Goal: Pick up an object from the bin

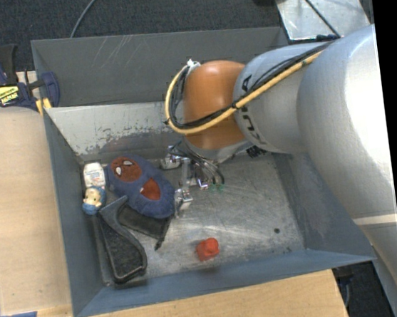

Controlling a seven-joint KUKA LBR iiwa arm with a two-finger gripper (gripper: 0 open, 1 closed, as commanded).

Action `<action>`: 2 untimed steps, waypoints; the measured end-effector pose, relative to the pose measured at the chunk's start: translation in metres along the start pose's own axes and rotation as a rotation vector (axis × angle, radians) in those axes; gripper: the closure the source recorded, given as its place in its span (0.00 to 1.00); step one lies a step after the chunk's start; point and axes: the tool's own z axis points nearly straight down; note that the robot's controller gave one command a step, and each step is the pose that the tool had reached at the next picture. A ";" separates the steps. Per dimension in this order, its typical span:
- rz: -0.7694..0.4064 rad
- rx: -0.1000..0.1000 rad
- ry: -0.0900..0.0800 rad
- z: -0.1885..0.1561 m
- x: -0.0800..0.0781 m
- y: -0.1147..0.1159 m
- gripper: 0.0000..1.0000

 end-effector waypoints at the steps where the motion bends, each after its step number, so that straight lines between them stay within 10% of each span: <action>1: -0.135 0.007 -0.007 0.001 -0.003 0.053 0.00; 2: -0.304 0.001 -0.001 -0.003 -0.002 0.086 0.00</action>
Offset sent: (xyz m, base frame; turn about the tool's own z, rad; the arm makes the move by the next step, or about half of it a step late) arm -0.0033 0.0572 -0.0059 -0.1362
